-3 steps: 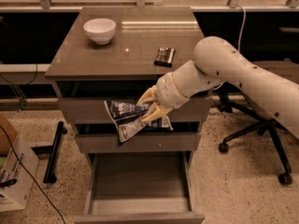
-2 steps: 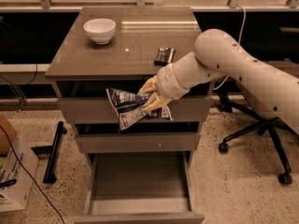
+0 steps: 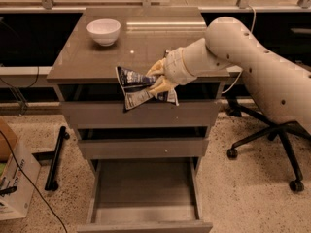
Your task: Pick blue chip bag from bottom drawer and place on counter
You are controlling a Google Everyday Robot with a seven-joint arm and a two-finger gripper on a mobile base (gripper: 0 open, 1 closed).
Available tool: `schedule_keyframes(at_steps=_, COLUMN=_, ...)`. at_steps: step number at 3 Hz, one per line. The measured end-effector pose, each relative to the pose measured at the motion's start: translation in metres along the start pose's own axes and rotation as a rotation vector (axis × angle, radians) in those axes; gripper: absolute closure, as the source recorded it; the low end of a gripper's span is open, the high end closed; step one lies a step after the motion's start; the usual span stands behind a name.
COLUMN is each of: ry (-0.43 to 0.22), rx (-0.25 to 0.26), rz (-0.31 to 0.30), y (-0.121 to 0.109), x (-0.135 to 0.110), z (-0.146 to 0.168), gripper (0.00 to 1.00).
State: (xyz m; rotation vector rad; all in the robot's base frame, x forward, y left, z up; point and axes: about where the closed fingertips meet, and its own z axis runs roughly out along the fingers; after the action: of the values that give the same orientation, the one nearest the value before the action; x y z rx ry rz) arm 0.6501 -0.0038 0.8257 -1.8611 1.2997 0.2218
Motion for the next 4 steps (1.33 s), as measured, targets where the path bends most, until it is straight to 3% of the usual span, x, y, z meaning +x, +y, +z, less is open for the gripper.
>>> schedule_keyframes(at_steps=2, ry=-0.053, rx=0.116, rz=-0.101, y=-0.060, x=-0.039, z=-0.009, gripper=1.00)
schedule_keyframes(at_steps=4, ry=-0.097, rx=0.169, rz=-0.208, y=-0.119, x=-0.094, z=-0.010, gripper=1.00)
